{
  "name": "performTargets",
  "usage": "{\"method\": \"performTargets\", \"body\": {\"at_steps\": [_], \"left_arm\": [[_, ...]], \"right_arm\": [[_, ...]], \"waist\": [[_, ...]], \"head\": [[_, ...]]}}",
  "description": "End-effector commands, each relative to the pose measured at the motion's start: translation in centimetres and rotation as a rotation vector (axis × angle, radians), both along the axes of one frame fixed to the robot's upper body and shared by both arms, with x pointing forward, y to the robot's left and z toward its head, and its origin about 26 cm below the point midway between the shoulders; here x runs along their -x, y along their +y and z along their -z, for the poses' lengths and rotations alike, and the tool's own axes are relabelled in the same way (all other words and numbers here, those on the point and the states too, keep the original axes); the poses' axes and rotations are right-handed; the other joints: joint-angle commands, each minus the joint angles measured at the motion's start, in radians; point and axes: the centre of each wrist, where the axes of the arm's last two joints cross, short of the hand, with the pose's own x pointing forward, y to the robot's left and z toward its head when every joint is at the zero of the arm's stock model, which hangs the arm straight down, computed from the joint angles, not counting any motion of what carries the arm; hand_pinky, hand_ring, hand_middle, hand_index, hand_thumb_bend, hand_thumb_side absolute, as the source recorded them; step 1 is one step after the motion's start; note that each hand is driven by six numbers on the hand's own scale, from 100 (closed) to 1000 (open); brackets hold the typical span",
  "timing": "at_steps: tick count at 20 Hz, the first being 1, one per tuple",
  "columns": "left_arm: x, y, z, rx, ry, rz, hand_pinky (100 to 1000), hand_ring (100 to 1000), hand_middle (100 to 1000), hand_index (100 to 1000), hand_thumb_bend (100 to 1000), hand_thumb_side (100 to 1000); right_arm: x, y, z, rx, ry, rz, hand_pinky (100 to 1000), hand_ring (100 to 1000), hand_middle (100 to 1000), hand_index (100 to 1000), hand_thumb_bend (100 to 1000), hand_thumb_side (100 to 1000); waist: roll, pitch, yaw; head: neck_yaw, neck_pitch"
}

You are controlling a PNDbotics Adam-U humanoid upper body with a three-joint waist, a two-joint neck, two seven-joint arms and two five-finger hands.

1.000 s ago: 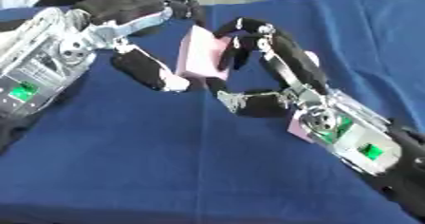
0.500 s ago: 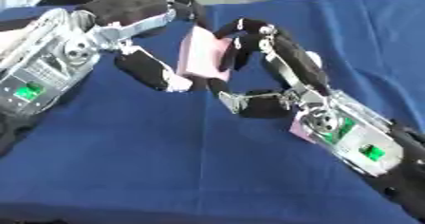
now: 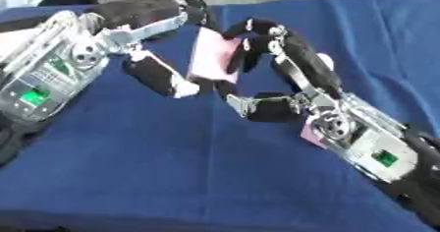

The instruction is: Pick up the objects with one hand, pass them to the other hand, and then place them into the box on the other side of the table.

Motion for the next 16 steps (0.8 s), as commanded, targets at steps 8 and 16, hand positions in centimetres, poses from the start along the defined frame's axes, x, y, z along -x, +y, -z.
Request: {"method": "performTargets", "body": {"at_steps": [8,16], "left_arm": [[-0.16,0.40,-0.75,0.029,0.001,-0.005,778,694,611,553,100,213],[-0.12,0.27,-0.68,0.044,0.010,-0.012,767,670,577,471,100,197]], "right_arm": [[0.14,0.09,-0.73,0.001,-0.027,-0.002,427,420,483,485,100,100],[0.17,0.19,-0.60,0.004,-0.021,0.016,442,433,492,497,100,100]], "waist": [[-0.003,-0.014,-0.001],[-0.005,-0.008,-0.007]], "head": [[0.002,0.006],[-0.022,0.006]]}}
